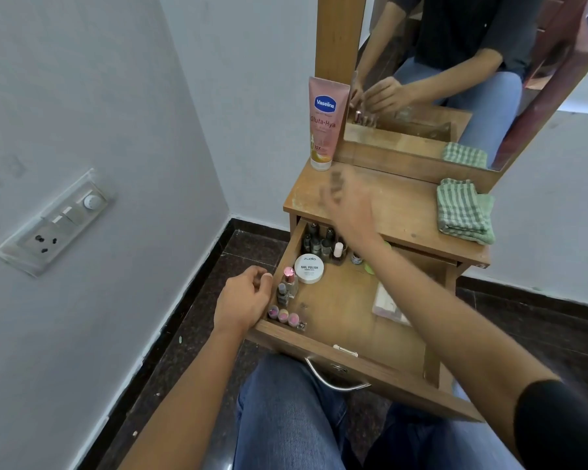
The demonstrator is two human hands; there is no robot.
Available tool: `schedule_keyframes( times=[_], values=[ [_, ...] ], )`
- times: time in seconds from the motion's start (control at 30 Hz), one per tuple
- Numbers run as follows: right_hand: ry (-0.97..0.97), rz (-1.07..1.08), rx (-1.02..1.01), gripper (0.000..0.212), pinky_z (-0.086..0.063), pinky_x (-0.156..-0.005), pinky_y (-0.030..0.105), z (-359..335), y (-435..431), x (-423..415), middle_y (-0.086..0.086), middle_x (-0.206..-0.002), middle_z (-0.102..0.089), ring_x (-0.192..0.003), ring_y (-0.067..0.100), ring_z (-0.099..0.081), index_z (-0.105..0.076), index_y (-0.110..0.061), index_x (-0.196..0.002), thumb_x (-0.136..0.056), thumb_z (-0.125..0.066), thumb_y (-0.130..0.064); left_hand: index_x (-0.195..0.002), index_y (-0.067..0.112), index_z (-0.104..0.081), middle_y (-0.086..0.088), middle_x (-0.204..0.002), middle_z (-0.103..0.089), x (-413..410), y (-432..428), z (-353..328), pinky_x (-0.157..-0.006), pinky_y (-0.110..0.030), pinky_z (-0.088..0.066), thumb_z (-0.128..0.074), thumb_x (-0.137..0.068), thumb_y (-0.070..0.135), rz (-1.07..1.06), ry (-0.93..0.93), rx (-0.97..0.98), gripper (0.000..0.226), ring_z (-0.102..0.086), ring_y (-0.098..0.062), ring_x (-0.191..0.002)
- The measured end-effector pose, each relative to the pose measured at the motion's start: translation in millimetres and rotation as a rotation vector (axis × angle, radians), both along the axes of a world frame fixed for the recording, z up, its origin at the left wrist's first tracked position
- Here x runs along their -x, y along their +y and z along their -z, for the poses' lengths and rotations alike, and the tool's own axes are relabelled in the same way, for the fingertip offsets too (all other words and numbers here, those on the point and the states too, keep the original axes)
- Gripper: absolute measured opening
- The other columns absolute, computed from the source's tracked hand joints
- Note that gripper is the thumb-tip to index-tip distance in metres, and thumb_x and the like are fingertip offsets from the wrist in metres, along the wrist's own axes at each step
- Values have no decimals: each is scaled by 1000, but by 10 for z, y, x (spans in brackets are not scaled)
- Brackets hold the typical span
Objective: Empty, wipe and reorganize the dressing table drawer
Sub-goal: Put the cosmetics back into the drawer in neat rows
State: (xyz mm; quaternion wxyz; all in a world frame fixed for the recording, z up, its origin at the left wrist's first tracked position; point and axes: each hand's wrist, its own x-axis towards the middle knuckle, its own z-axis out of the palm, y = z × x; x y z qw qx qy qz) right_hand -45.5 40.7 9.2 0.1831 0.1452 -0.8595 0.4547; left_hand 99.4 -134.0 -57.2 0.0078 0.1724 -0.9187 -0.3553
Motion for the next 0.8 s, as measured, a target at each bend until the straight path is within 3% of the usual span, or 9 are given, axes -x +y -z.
schedule_keyframes(
  times=[0.07, 0.23, 0.4, 0.5, 0.57, 0.8],
  values=[
    [31, 105, 154, 28, -51, -72, 22, -277, -9, 405, 2, -103, -59, -88, 15, -59, -53, -7, -113, -88, -63, -15, -113, 23, -63, 11, -80, -65, -6, 5, -6, -69, -30, -49, -45, -98, 39, -2, 3, -1, 28, -61, -6, -77],
    [-17, 243, 220, 31, -53, -80, 38, -669, -17, 1104, 6, -102, -59, -92, 20, -59, -52, -7, -105, -82, -68, -20, -114, 23, -63, 11, -82, -64, 3, 5, -3, -73, -30, -49, -46, -98, 38, -9, 4, -6, 28, -61, -7, -79],
    [-71, 188, 159, 30, -50, -69, 23, -681, -124, 1221, 5, -100, -65, -87, 15, -61, -52, -9, -96, -82, -74, -26, -113, 23, -63, 13, -80, -63, -5, -3, 10, -72, -30, -49, -47, -99, 38, -6, 12, 2, 27, -61, -6, -77],
    [-118, 213, 201, 28, -41, -58, 10, -650, -151, 1237, 5, -98, -65, -83, 13, -57, -56, -3, -99, -83, -72, -21, -113, 22, -64, 12, -80, -65, -7, 0, 4, -72, -30, -49, -47, -99, 38, -2, 17, 9, 27, -61, -6, -77],
    [-128, 213, 195, 22, -37, -53, 8, -654, -144, 1241, 4, -93, -63, -80, 12, -54, -54, -8, -91, -84, -71, -20, -115, 22, -64, 11, -82, -65, -3, 0, 5, -74, -30, -50, -47, -99, 38, 1, 16, 11, 28, -61, -7, -78],
    [-60, 126, 264, 16, -40, -57, 5, -655, -59, 1100, -4, -84, -59, -68, 0, -50, -52, -12, -87, -86, -66, -17, -116, 23, -63, 11, -83, -64, 4, 2, -7, -77, -32, -52, -47, -99, 39, -4, 5, 15, 28, -61, -7, -80]
  ],
)
